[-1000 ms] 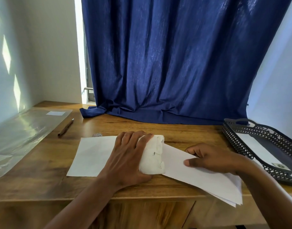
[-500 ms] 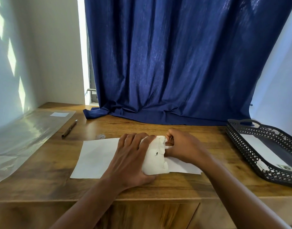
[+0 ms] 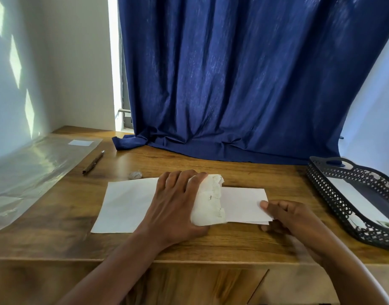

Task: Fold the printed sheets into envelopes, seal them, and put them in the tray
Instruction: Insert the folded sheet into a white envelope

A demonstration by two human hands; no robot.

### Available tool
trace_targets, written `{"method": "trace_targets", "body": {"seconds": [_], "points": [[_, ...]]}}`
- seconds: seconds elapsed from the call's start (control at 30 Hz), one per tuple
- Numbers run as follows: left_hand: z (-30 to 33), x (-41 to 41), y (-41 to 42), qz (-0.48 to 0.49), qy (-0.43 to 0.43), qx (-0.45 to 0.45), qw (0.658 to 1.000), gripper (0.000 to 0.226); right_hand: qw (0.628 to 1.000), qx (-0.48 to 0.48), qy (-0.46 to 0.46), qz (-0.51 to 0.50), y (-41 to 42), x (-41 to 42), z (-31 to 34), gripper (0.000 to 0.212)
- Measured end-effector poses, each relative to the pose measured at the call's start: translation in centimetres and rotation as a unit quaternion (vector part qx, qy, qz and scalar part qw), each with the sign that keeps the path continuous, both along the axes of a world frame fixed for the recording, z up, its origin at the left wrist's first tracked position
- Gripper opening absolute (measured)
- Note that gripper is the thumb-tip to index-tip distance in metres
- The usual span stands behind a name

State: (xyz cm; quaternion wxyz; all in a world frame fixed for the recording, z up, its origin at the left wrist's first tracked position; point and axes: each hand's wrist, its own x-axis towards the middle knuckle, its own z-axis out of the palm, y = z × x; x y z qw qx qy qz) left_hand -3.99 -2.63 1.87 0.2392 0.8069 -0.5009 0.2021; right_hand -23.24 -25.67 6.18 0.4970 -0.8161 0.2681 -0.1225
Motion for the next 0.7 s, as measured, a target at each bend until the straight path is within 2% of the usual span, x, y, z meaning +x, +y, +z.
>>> {"method": "trace_targets", "body": {"seconds": [0.07,0.17,0.43,0.57,0.63,0.7], "points": [[0.0,-0.1,-0.1,0.0,-0.002,-0.002,1.0,0.113,1.0,0.004,-0.009,0.002,0.0,-0.1,-0.4,0.046],[0.0,-0.2,-0.1,-0.003,0.001,0.004,1.0,0.113,0.999,0.025,-0.048,0.005,1.1,1.0,-0.4,0.035],[0.0,-0.4,0.0,-0.011,-0.002,0.001,1.0,0.112,0.994,-0.007,-0.06,0.094,5.5,6.4,-0.9,0.017],[0.1,-0.3,0.0,-0.013,-0.014,0.002,1.0,0.111,0.992,-0.037,-0.059,0.108,6.4,8.1,-1.2,0.028],[0.1,-0.3,-0.1,-0.016,-0.016,0.001,1.0,0.11,0.99,-0.036,-0.056,0.127,6.6,8.6,-1.4,0.05],[0.1,-0.3,-0.1,-0.016,-0.02,-0.002,1.0,0.11,0.988,-0.03,-0.055,0.141,6.7,8.8,-1.7,0.061]]}}
